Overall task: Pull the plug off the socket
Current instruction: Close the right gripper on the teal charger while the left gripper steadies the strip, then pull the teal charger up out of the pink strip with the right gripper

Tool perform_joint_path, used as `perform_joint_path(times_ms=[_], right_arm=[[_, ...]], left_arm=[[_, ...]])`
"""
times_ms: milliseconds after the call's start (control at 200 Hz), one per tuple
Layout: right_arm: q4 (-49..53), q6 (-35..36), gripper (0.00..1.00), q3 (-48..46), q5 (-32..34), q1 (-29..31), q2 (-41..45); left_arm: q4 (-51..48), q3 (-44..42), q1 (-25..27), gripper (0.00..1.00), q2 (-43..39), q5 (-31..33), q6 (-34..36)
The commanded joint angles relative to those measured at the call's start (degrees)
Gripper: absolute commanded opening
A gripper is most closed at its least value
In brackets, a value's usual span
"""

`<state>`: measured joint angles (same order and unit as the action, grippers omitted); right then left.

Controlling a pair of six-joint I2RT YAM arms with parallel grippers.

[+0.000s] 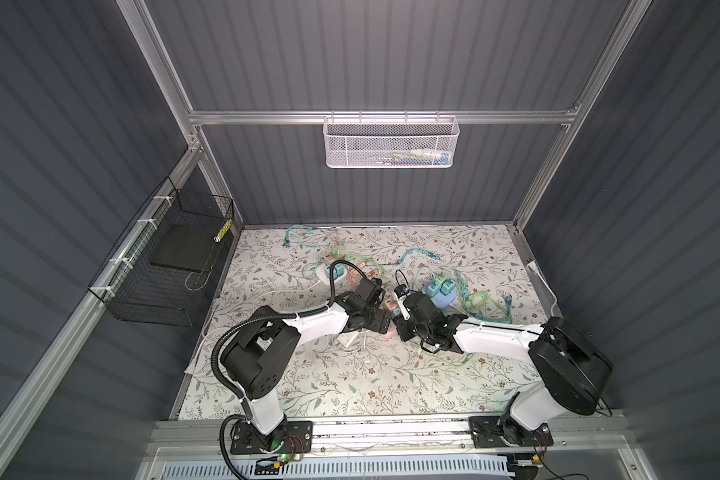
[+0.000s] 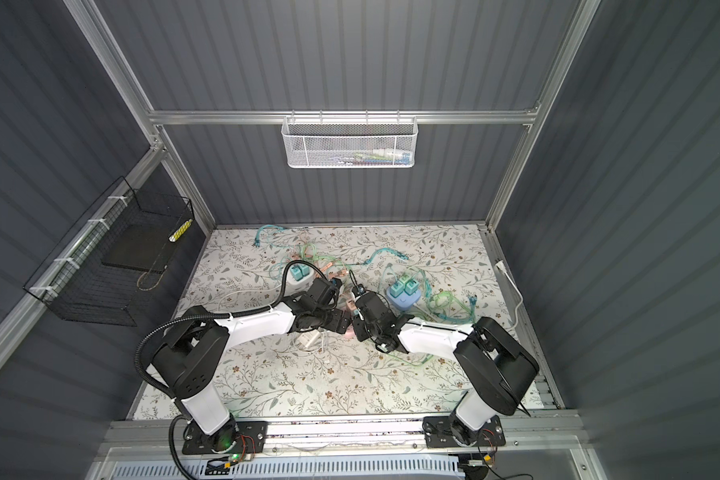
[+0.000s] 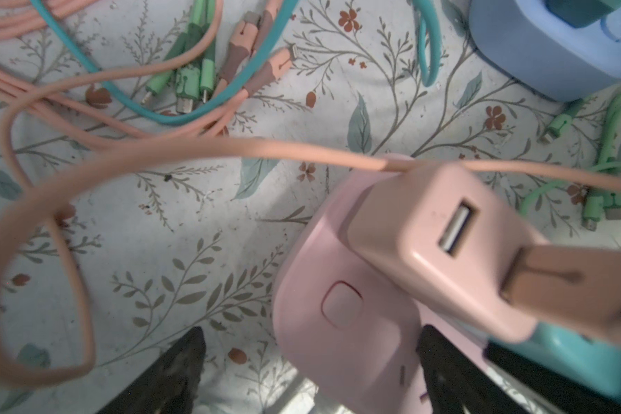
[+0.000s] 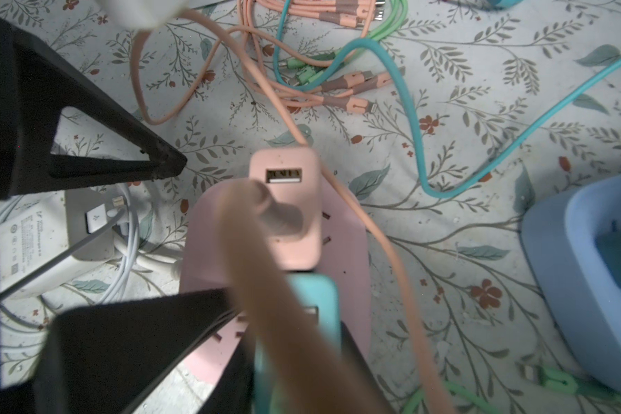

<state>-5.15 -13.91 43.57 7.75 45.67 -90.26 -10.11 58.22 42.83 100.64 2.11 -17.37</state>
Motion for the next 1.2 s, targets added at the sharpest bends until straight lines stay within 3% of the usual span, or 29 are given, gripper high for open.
perform_joint_path(times_ms=[0,465,690,951,1196], right_arm=[[-0.6,-0.4,0.15,-0.6,3.2,0.6,2.3],[-4.0,1.0,0.11,-4.2,7.6,0.8,7.1],[-3.8,1.3,0.10,-4.5,8.3,1.3,6.9],[-2.1,1.4,0.12,-5.5,8.7,1.5,8.9],[-2.1,1.4,0.15,-8.4,5.1,1.0,12.0]], left_arm=[[-5.7,0.1,0.2,0.89,2.8,0.7,-0.6],[-7.2,0.6,0.2,0.86,7.1,-1.3,-2.1],[-7.8,1.0,0.1,0.74,9.2,-1.8,-2.0],[-7.4,0.2,0.2,0.77,6.8,-0.5,-0.9],[-7.1,-0.6,0.2,0.80,4.3,1.6,0.0]])
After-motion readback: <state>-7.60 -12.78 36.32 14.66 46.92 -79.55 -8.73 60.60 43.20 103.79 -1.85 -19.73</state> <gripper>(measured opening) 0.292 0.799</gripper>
